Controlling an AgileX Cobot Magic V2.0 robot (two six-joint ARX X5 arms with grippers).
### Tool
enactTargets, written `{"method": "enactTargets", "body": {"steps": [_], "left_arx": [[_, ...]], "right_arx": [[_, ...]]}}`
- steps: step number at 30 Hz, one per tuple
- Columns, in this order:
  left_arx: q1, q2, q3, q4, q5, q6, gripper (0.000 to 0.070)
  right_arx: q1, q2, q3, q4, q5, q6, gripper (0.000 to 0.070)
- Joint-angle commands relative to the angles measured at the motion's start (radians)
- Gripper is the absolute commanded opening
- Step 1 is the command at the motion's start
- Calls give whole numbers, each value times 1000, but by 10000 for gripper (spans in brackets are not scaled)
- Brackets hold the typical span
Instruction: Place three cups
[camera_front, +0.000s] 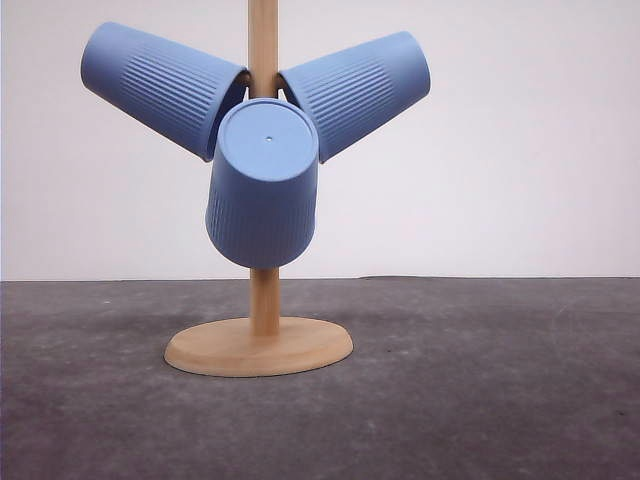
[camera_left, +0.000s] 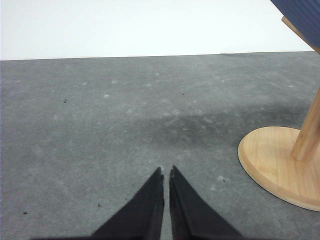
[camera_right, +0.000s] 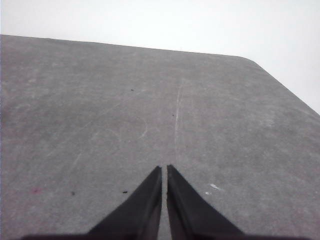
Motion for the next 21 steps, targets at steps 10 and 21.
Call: {"method": "enactTargets", "body": {"steps": [10,21], "left_arx": [[0,0,-13,12,-2,-2,0],[0,0,-13,12,-2,-2,0]], "right_arx": [[-2,-1,-2,7,4,14,16],[-2,-1,-2,7,4,14,16]]}}
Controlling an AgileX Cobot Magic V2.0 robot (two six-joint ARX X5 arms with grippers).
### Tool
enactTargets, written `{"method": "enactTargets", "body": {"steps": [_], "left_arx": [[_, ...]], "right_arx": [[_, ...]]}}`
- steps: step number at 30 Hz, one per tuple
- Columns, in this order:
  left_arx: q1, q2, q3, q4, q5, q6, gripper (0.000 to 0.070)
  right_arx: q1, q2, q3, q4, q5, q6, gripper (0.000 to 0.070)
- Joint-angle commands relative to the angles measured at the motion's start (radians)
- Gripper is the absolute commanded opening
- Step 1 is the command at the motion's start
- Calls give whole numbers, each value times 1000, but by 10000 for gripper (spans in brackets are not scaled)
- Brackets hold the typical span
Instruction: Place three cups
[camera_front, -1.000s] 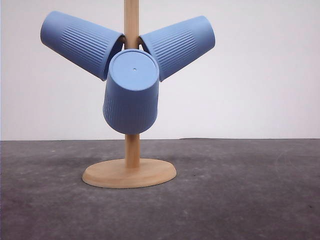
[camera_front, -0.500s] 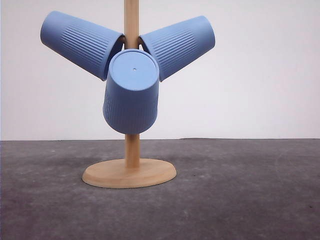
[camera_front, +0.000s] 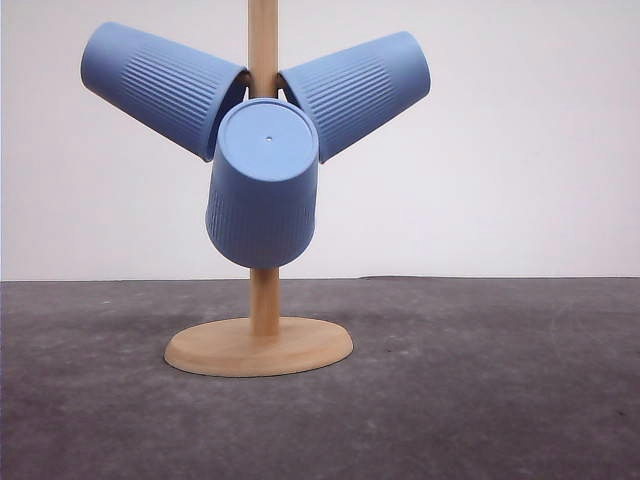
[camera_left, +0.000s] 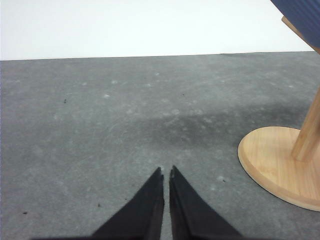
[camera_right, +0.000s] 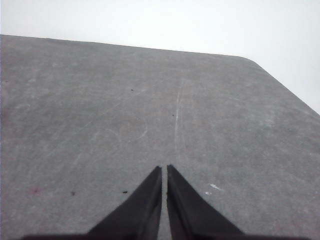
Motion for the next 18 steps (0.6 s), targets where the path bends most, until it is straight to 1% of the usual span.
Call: {"method": "enactTargets", "body": {"steps": [1,18], "left_arx": [[0,0,-13,12,-2,-2,0],[0,0,-13,12,-2,-2,0]], "right_arx": [[-2,-1,-2,7,4,14,16],[-2,-1,-2,7,4,14,16]]}}
